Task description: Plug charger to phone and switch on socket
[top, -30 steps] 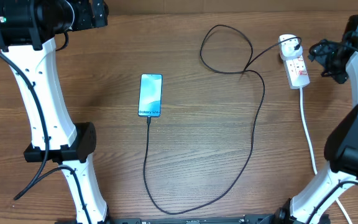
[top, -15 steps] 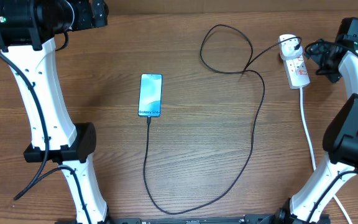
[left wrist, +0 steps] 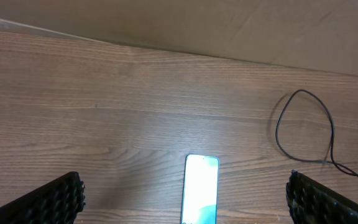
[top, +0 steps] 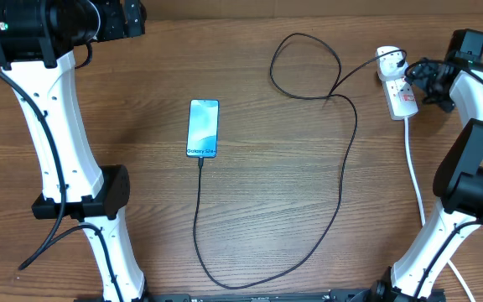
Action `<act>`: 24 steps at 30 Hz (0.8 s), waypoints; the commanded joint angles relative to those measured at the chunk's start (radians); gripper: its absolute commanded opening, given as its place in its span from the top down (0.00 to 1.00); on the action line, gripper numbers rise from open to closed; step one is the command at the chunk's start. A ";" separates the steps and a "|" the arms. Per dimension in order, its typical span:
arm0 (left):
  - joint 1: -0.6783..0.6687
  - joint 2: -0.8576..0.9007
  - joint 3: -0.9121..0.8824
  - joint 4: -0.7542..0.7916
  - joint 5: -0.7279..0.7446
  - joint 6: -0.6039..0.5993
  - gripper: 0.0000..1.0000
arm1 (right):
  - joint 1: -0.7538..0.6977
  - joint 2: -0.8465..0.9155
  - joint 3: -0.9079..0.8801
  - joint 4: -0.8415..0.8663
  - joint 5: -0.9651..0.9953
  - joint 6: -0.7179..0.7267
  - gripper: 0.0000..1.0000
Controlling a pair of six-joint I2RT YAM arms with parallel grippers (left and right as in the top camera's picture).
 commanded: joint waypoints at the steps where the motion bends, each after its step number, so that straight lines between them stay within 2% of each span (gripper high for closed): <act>1: 0.003 -0.006 0.006 -0.002 -0.013 0.004 0.01 | 0.014 0.018 0.014 0.014 0.011 -0.052 0.12; 19: 0.003 -0.006 0.006 -0.002 -0.013 0.004 0.01 | 0.023 0.066 0.014 0.025 0.011 -0.051 0.12; 24: 0.003 -0.006 0.006 -0.002 -0.013 0.004 0.01 | 0.016 0.066 0.016 0.031 0.011 0.023 0.12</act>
